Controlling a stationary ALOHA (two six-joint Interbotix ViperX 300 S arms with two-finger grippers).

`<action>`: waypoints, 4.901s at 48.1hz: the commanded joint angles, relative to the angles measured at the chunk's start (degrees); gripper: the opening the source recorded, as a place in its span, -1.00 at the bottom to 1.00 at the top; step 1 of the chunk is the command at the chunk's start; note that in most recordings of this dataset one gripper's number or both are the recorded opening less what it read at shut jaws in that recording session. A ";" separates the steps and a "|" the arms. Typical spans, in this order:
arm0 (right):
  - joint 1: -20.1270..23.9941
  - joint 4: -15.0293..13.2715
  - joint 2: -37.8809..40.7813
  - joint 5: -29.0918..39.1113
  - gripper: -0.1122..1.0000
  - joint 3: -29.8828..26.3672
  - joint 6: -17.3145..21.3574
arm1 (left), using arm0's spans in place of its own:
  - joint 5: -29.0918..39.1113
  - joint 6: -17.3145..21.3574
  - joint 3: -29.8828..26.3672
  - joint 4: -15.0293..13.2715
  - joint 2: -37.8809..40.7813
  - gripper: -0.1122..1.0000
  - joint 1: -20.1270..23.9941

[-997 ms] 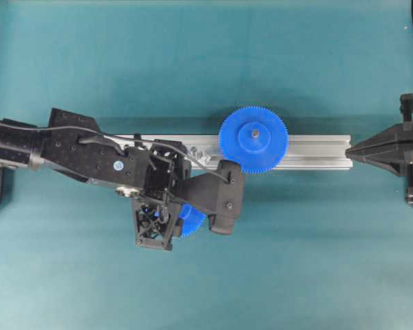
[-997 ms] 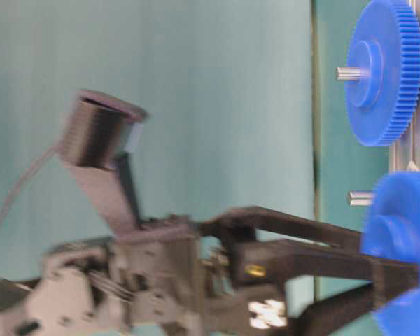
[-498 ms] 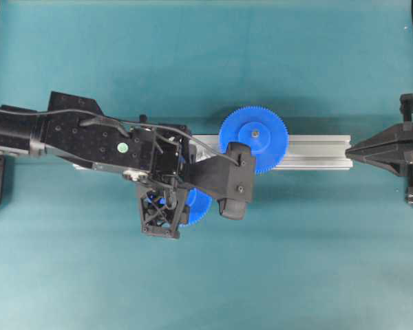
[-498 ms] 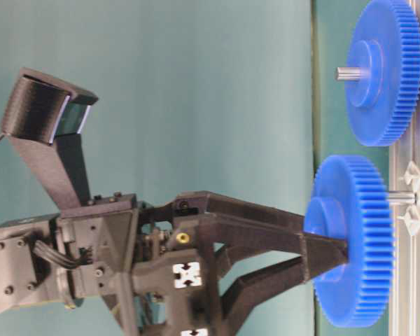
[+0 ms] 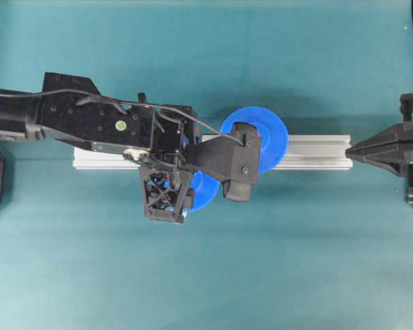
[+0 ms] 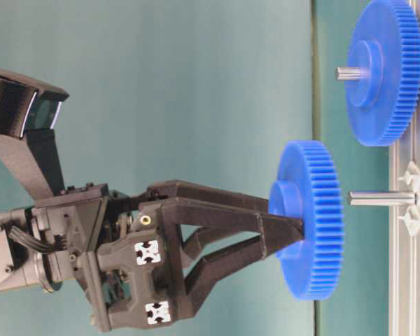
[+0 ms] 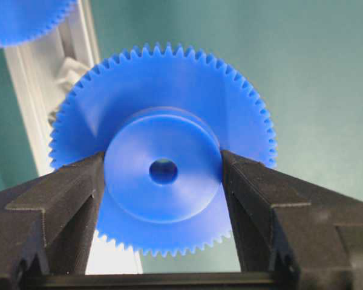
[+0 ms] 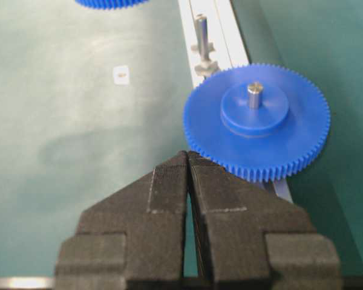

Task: Find the location of the shaft and insert the small gear.
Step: 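Carry the gear with the left gripper to the empty shaft on the rail, then align the gear's bore with the shaft and push it on, then open the left gripper and pull back from the gear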

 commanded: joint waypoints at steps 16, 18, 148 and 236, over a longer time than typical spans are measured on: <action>-0.18 0.00 -0.35 -0.26 -0.76 -0.70 0.53 | 0.26 2.81 -2.55 0.18 -1.93 0.35 3.52; -0.18 0.09 -0.35 -0.26 -0.76 -0.62 0.62 | 0.18 3.25 -2.55 0.26 -1.85 0.35 3.78; -0.18 0.09 -0.44 -0.18 -0.76 -0.70 0.62 | -5.54 6.15 1.67 0.18 5.63 0.35 11.87; -0.18 0.00 -0.44 -0.18 -0.76 -0.62 2.37 | -4.75 2.99 -0.79 0.00 3.08 0.83 7.65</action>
